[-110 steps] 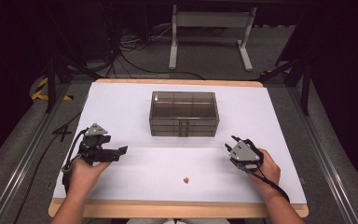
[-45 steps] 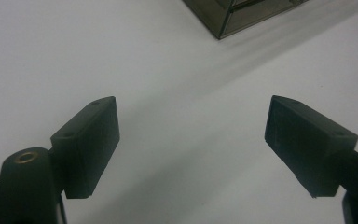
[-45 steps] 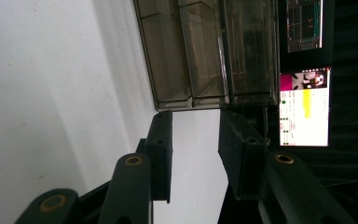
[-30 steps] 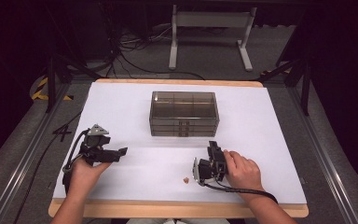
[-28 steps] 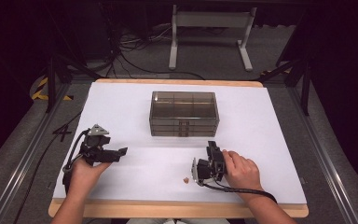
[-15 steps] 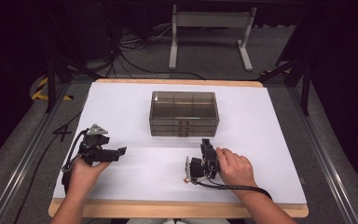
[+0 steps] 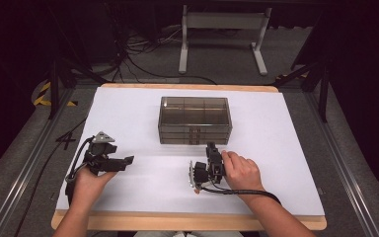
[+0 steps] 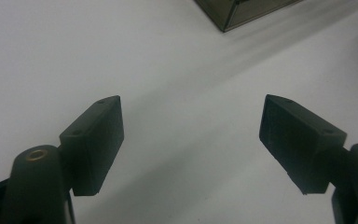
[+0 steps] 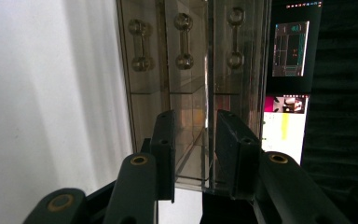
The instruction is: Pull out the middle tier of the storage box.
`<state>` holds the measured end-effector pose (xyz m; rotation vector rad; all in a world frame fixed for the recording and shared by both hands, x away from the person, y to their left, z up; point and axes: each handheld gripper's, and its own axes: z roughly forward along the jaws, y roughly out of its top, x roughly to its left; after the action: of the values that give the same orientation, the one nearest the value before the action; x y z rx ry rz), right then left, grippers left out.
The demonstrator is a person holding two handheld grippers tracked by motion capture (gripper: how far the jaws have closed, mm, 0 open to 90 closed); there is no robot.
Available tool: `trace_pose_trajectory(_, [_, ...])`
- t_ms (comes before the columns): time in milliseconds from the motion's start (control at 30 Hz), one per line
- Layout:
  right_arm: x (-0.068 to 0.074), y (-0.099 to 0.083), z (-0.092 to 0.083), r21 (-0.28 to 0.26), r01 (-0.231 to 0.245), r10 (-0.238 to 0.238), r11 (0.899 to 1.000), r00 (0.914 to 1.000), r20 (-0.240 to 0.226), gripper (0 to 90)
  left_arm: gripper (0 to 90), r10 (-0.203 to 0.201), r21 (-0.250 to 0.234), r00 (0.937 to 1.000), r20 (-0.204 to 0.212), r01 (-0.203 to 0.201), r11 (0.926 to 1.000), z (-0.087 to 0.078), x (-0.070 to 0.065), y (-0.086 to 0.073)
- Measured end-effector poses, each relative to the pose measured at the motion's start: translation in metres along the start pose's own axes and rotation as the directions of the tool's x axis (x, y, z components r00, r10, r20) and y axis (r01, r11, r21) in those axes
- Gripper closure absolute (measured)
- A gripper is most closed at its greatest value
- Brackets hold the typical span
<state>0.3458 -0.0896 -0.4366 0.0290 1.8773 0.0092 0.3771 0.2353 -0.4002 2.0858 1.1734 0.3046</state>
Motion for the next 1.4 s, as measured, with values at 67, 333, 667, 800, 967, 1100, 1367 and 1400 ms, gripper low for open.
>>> trace_pose_trajectory(67, [0.000,0.002,0.002,-0.006,0.005,-0.005,1.000,1.0000,0.004,69.0,22.5,0.001,0.000,1.0000,0.002,-0.001,1.0000,0.000,0.000,0.000])
trace_pose_trajectory(333, [0.001,0.010,0.011,-0.009,0.015,-0.015,1.000,0.9999,0.002,69.5,23.2,-0.001,0.003,1.0000,0.007,0.001,1.0000,0.000,0.000,0.000])
trace_pose_trajectory(667, [0.005,0.016,0.021,-0.006,0.010,-0.010,1.000,0.9998,0.015,73.1,23.4,-0.001,0.002,0.9999,0.011,0.001,1.0000,0.001,0.000,0.000])
trace_pose_trajectory(800, [0.007,0.019,0.025,-0.007,0.014,-0.014,1.000,0.9997,0.021,74.1,23.3,-0.002,0.001,0.9999,0.013,0.002,1.0000,0.001,0.000,0.000])
trace_pose_trajectory(967, [0.010,0.021,0.030,-0.003,0.010,-0.010,1.000,0.9994,0.032,75.4,23.0,-0.002,-0.002,0.9999,0.016,0.002,1.0000,0.000,0.001,0.000])
trace_pose_trajectory(1100, [0.012,0.022,0.035,0.000,0.013,-0.013,1.000,0.9992,0.039,75.3,22.9,-0.005,-0.002,0.9999,0.015,0.005,1.0000,0.001,0.001,0.000])
trace_pose_trajectory(1367, [0.015,0.025,0.043,0.003,0.016,-0.016,1.000,0.9983,0.056,73.6,22.6,-0.010,0.000,0.9998,0.019,0.010,1.0000,0.002,0.001,-0.001])
trace_pose_trajectory(1400, [0.016,0.025,0.044,0.004,0.010,-0.010,1.000,0.9980,0.062,73.4,22.6,-0.008,-0.001,0.9998,0.020,0.008,1.0000,0.002,0.001,-0.001])
